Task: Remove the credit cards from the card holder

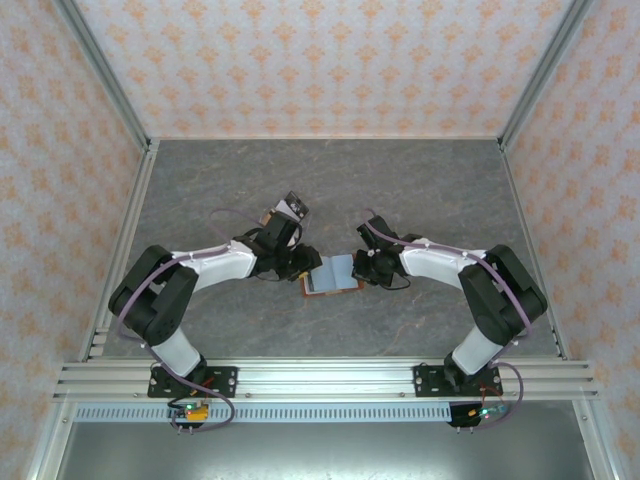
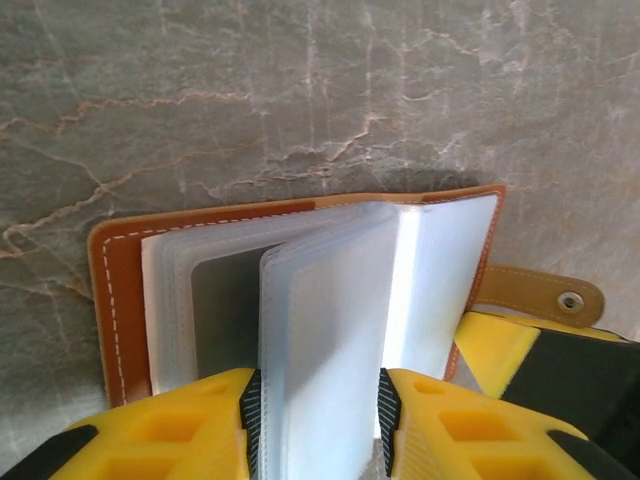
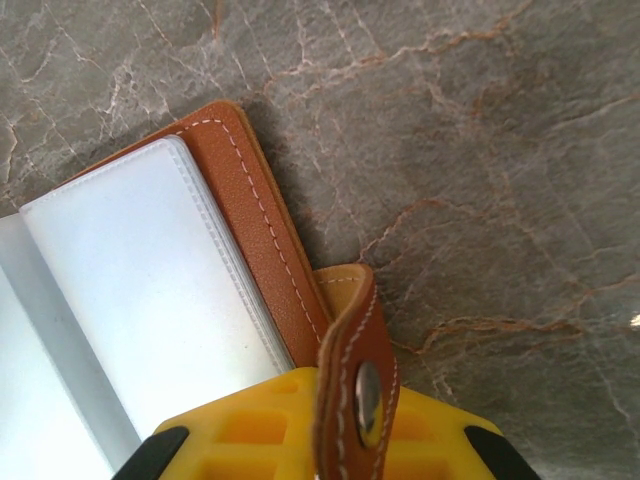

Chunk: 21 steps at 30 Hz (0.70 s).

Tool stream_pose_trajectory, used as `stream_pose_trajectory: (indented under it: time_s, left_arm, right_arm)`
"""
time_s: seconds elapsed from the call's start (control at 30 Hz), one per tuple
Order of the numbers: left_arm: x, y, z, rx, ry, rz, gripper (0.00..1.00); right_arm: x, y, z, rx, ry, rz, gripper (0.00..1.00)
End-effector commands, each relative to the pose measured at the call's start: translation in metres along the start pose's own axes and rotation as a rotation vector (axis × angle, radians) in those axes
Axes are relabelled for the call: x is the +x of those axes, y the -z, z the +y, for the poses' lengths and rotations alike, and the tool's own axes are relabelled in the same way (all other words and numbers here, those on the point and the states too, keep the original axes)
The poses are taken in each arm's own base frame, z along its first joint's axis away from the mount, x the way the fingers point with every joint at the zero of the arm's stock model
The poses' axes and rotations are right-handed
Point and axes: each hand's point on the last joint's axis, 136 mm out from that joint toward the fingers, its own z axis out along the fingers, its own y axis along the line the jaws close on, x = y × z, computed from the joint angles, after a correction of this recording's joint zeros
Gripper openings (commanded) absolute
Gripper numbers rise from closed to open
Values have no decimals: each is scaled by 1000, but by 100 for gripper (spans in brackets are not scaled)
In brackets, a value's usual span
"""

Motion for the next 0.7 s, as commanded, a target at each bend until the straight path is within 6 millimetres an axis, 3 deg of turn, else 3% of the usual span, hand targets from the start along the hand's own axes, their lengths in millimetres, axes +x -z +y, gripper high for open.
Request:
stream_pose_trajectory:
  time_s: [0.0,0.5,0.67]
  left_arm:
    - [2,12,-15,40,-52,-12,37]
    - [10,3,-66,225,-97,40,37]
    - [16,-10,-83,235,-110,67,38]
  right_arm:
    - [-1,-1,-3,32,-6,-5,12]
    - [-2,3,-4,34,-5,-17,12]
    - [-15,26,-3,44,29,-91,12]
